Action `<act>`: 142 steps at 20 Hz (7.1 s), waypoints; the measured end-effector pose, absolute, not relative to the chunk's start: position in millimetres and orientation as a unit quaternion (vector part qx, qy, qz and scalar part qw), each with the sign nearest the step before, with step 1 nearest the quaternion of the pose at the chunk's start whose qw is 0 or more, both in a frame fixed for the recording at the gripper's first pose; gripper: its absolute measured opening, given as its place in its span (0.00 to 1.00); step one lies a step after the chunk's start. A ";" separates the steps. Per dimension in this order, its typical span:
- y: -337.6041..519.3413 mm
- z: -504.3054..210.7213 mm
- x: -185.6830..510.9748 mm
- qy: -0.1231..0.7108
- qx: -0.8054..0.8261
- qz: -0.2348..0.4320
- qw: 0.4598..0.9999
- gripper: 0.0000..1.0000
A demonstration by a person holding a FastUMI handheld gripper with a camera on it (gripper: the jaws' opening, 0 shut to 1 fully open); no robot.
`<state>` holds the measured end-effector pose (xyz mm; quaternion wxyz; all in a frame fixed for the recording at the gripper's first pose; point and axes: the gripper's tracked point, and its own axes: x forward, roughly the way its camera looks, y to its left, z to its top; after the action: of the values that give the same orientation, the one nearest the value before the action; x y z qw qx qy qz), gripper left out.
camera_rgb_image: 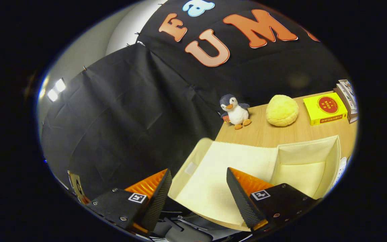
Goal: Open the storage box then place both shoes into the box .Put the left shoe in first, then the right shoe, with the right side of both shoes facing outward in a uniform manner.
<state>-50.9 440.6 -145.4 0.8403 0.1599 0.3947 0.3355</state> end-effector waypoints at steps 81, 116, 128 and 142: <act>84.1 -219.0 -23.8 0.424 0.167 0.069 0.887 0.00; 269.4 -280.3 -47.0 0.458 0.128 0.091 0.875 0.81; 186.0 -220.5 -34.5 0.401 0.138 0.076 0.903 0.99; 8.3 -238.8 -48.6 0.423 0.132 -0.016 0.896 0.99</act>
<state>-48.6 8.3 -238.8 0.8965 0.1323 0.4226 -0.0160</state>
